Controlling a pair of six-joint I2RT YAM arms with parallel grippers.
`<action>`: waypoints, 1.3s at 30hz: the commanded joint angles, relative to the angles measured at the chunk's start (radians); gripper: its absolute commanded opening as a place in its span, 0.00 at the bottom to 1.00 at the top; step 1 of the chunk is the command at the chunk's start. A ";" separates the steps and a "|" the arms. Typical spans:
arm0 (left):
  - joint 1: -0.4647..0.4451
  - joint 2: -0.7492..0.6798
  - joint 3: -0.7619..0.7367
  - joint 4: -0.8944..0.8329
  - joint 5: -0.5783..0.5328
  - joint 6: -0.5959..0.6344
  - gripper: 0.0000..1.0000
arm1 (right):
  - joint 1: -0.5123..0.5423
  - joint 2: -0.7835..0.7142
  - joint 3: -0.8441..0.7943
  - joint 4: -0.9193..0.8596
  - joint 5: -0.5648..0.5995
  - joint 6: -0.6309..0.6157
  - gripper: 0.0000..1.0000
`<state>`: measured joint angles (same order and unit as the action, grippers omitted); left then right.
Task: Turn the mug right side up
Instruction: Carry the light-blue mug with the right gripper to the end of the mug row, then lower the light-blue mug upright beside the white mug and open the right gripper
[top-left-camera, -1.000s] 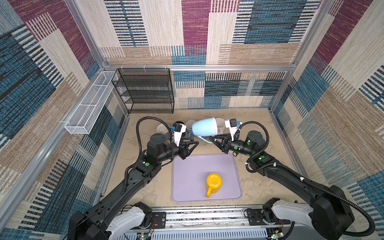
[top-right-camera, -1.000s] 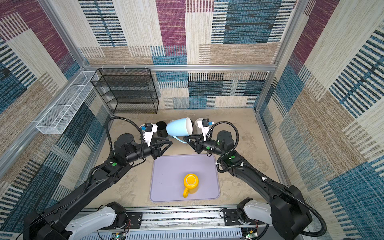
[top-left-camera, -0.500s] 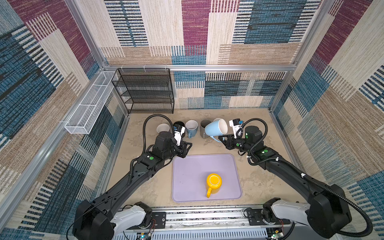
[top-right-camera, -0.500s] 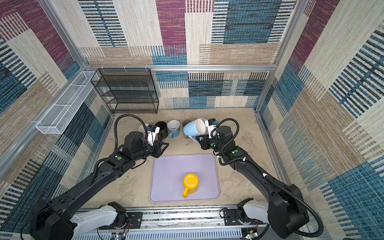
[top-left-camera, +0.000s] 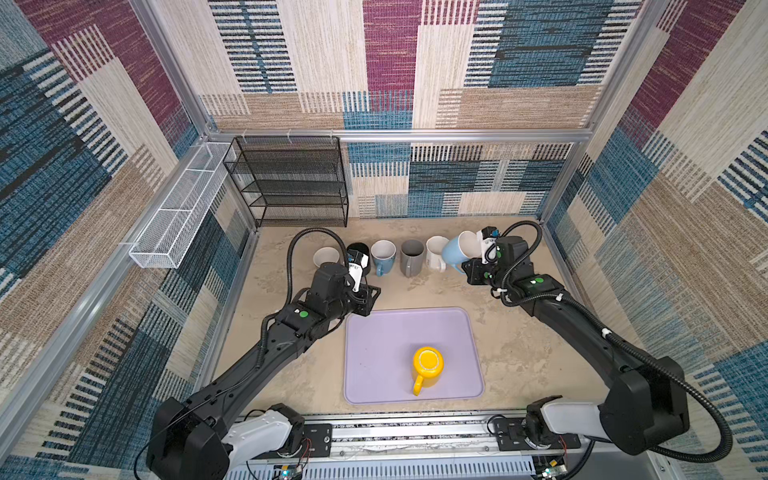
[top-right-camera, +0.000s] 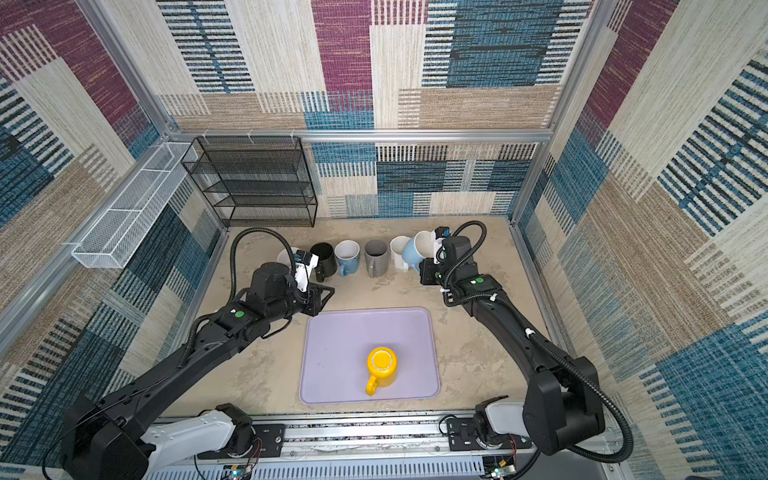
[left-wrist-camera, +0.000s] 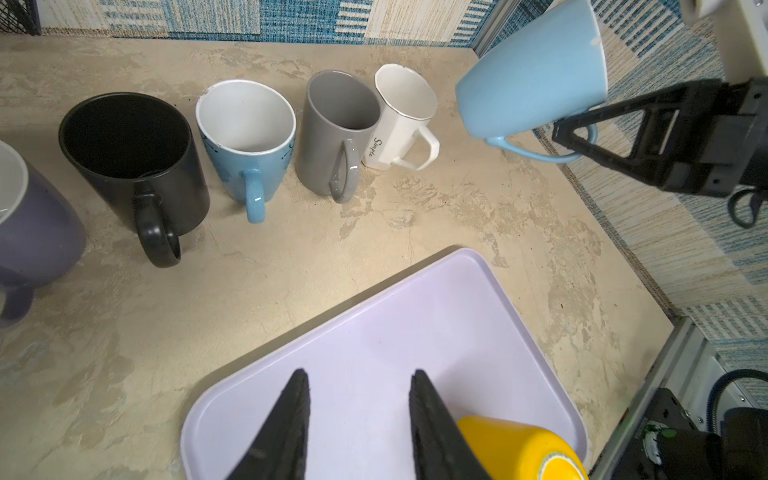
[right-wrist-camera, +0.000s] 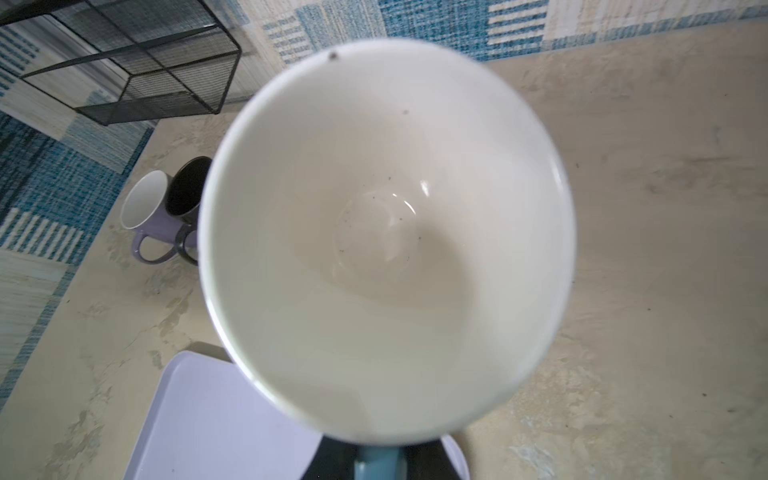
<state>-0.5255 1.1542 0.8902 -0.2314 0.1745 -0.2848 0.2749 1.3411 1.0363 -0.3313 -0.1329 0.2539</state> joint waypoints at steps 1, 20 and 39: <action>0.001 0.002 0.008 -0.011 -0.011 0.020 0.37 | -0.016 0.030 0.045 0.001 0.080 -0.034 0.00; 0.001 -0.025 -0.003 -0.044 -0.012 0.048 0.35 | -0.067 0.358 0.342 -0.224 0.215 -0.114 0.00; 0.002 -0.043 -0.030 -0.043 -0.009 0.042 0.34 | -0.068 0.582 0.534 -0.316 0.230 -0.155 0.00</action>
<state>-0.5247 1.1130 0.8635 -0.2806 0.1642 -0.2584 0.2073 1.9125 1.5509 -0.6739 0.0887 0.1112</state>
